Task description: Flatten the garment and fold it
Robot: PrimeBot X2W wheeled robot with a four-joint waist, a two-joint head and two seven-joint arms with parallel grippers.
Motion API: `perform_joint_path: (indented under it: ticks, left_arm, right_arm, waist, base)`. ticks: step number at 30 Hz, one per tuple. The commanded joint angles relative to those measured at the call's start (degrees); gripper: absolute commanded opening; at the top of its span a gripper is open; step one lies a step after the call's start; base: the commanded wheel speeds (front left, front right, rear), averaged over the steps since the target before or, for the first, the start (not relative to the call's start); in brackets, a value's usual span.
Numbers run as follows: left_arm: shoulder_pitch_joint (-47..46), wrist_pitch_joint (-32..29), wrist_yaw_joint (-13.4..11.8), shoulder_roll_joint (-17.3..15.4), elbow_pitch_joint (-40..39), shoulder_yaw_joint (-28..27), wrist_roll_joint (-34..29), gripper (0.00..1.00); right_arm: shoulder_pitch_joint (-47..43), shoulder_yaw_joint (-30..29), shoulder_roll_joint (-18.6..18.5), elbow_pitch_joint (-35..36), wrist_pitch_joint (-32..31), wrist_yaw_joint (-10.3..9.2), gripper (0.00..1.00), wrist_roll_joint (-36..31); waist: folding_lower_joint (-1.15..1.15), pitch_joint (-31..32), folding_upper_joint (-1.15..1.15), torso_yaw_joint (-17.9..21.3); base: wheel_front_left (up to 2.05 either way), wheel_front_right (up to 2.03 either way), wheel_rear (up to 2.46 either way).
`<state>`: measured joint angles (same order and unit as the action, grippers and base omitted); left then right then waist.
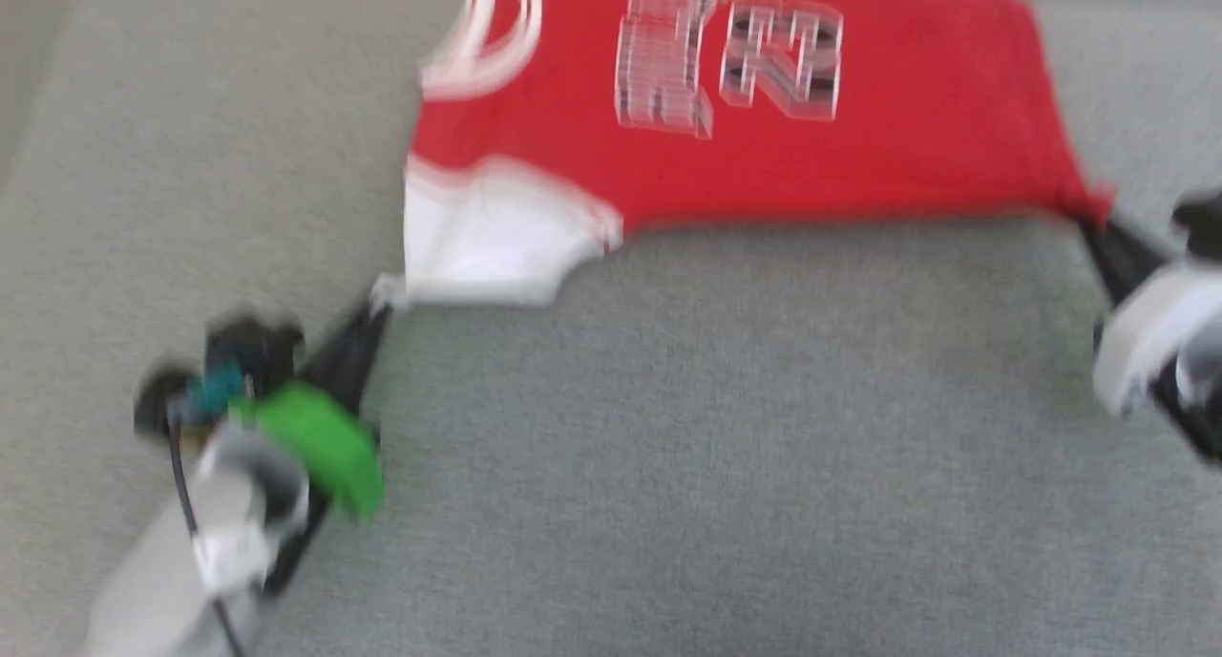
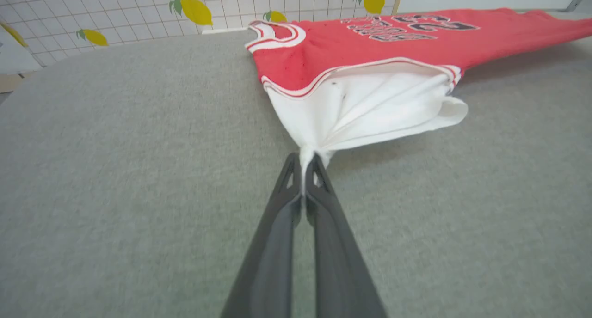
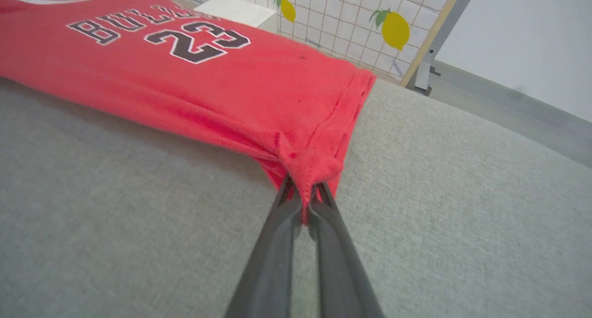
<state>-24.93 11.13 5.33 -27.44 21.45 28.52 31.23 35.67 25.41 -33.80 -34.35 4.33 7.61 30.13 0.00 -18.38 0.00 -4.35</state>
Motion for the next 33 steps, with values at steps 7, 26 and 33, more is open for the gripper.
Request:
perform_joint_path:
  ticks: [7, 26, 33]
  left_arm:
    - [16.20, -6.96, -1.00, -6.46, -10.21, 1.12, 4.51, 0.00]
    - [32.87, -10.14, -7.65, -9.17, -28.63, 3.23, 6.49, 0.00]
    - [25.40, -6.04, -8.05, -7.01, -29.83, 0.92, 4.07, 0.00]
  right_arm:
    - [-14.96, 1.79, -4.55, 6.81, -10.42, -0.12, 0.00, 9.27]
    - [-43.23, -15.68, -3.95, 28.52, -25.66, -0.12, 0.00, 15.18]
    - [-40.59, -21.00, -0.85, 33.79, -26.44, -0.12, 0.00, 12.93]
  waist:
    - [0.00, 14.44, 0.00, -2.01]
    - [0.00, 15.81, 0.00, -1.02]
    - [0.00, 11.15, 0.00, -0.64]
  base:
    - [0.00, 0.00, 0.00]
    - [0.00, 0.00, 0.00]
    - [0.00, 0.00, 0.00]
